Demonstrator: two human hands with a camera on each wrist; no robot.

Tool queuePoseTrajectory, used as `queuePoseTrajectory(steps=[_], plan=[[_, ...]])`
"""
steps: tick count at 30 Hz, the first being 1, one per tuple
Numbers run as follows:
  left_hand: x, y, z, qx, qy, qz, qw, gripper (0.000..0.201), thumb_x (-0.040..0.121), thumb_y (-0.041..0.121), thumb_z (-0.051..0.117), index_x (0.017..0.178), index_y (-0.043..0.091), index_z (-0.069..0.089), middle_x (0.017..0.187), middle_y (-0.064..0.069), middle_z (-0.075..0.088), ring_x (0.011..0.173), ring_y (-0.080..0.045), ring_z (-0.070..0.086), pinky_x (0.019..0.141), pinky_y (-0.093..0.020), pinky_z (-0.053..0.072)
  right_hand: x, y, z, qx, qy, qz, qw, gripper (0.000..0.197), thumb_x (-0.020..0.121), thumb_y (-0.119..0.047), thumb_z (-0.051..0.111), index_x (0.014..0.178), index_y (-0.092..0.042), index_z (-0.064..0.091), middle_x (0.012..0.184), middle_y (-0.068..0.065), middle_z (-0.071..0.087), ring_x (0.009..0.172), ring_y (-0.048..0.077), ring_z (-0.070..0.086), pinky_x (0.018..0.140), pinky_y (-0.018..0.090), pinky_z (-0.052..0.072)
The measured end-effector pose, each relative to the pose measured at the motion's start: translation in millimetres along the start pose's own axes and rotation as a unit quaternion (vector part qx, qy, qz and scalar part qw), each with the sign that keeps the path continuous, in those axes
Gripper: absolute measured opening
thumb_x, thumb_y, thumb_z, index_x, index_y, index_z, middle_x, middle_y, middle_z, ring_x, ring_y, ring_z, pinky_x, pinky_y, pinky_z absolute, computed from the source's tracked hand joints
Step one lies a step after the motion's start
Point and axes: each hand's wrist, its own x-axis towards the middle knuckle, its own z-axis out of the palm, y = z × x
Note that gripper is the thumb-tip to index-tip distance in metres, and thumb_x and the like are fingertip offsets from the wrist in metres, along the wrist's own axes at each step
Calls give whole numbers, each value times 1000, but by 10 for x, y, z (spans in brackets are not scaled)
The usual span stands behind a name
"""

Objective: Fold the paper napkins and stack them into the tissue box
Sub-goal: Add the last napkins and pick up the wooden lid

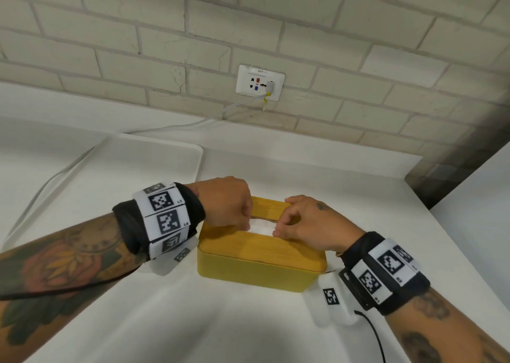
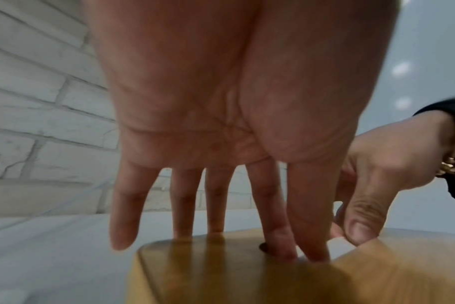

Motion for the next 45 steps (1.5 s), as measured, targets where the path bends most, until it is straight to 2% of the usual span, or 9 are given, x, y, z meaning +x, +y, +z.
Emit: queuePoseTrajectory(steps=[5,12,15,18,21,28,33,37,45], plan=[[-16,-42,-128,-60,-30,0,998,14,97,31,67,90,23,76,129,0,65,113,-18,61,100,-33,49,92,148,-61,17,-20,-19,999,8,91,-37,72,83,-35,72,149,-13,43,139,4,38,108,25,28],[-94,-128,-304,-126,-15,-3,992,12,98,42,64,103,34,71,139,15,54,131,-7,47,106,-26,33,128,205,-194,124,1,-46,991,11,93,-39,70,99,-30,72,138,-14,56,138,6,44,114,28,32],[-164,-226,-223,-170,-39,-24,984,64,80,57,79,136,43,51,141,20,47,134,-9,44,113,-30,36,37,302,-228,115,-43,-22,992,71,69,-64,81,132,-50,51,144,-23,46,139,2,40,115,31,35],[-285,-340,-41,-125,-86,-26,988,130,51,65,93,151,57,11,152,25,28,140,-6,31,120,-38,33,-103,433,-183,63,-110,6,992,124,55,-55,94,148,-61,13,152,-24,29,139,7,36,117,37,36],[-336,-376,97,-87,-67,-13,994,139,52,54,96,152,58,0,154,22,20,141,-7,24,119,-41,34,-207,492,-83,34,-97,-1,995,135,51,-54,97,147,-64,2,154,-23,21,141,8,29,117,41,37],[-325,-456,170,-165,127,-99,973,88,79,31,87,151,28,38,138,4,52,125,-19,54,97,-26,45,-207,227,283,5,80,49,996,105,53,-85,75,139,-45,30,130,-12,34,128,13,32,101,35,41],[-608,-296,493,-311,258,-189,895,87,83,39,81,156,23,37,135,2,63,99,-4,68,82,-15,47,-314,78,467,58,80,52,994,95,56,-85,73,133,-48,33,126,-14,33,121,9,40,95,28,43],[-948,-73,724,-397,224,-148,878,73,68,42,90,134,31,63,115,24,68,96,12,67,81,-6,52,-482,29,493,81,60,4,995,71,77,-59,78,129,-64,30,117,-25,40,102,-2,53,80,12,45],[-853,-224,520,-296,192,-122,928,65,77,29,89,136,21,64,131,16,61,110,4,61,91,-9,51,-125,-123,561,3,105,-7,994,58,84,-51,75,129,-21,55,112,-2,57,103,14,56,87,24,47]])
